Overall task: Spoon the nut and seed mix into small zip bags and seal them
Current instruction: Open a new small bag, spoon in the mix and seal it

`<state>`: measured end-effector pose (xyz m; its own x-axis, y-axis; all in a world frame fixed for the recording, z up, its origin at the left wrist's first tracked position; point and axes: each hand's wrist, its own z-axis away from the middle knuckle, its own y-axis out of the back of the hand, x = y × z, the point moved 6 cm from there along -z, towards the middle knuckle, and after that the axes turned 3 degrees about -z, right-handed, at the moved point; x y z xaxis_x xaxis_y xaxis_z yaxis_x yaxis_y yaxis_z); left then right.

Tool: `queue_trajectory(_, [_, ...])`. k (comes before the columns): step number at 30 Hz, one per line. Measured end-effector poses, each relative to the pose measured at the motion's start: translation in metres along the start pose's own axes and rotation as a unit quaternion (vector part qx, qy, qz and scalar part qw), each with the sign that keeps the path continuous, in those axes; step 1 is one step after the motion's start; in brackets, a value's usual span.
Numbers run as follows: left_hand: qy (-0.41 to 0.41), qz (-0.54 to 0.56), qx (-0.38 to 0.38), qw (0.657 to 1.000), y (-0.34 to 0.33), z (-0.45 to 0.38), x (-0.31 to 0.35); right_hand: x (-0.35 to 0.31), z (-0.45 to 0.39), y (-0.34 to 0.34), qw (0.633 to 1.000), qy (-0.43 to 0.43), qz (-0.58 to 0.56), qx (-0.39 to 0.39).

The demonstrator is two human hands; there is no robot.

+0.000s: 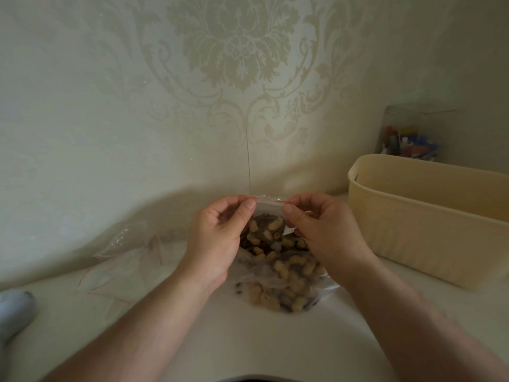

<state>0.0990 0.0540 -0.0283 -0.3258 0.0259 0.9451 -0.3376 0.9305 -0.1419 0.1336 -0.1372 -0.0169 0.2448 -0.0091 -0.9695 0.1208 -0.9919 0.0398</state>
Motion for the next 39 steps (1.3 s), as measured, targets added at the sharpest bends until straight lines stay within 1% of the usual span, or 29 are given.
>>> queue_trajectory(5, [-0.011,-0.014,0.0,1.0,-0.0002,0.0006,0.0015,-0.0023,0.0015,-0.0001,1.0,0.0,0.02,0.014])
queue_trajectory(8, [-0.009,-0.01,-0.007,1.0,-0.0025,0.0022,0.0025,-0.0032,0.0014,0.0,1.0,0.001,0.013,0.014])
queue_trajectory(13, [-0.002,0.024,-0.019,1.0,-0.0044,0.0016,0.0023,-0.002,0.0023,-0.0034,1.0,-0.006,-0.015,-0.02])
queue_trajectory(18, [-0.002,0.033,-0.033,0.999,-0.0072,0.003,0.0025,-0.0048,0.0061,-0.0077,0.999,-0.007,-0.033,-0.042])
queue_trajectory(22, [0.003,0.03,-0.036,0.999,-0.0076,0.0041,0.0018,-0.005,0.0055,-0.0079,0.999,-0.009,-0.035,-0.038])
queue_trajectory(31, [0.001,0.042,-0.048,0.998,-0.0094,0.0045,0.0042,-0.0086,0.0052,-0.0023,0.999,0.02,-0.024,-0.024])
queue_trajectory(39, [0.009,0.042,-0.052,0.998,-0.0095,0.005,0.0034,-0.0082,0.0041,-0.0031,0.999,0.021,-0.027,-0.023])
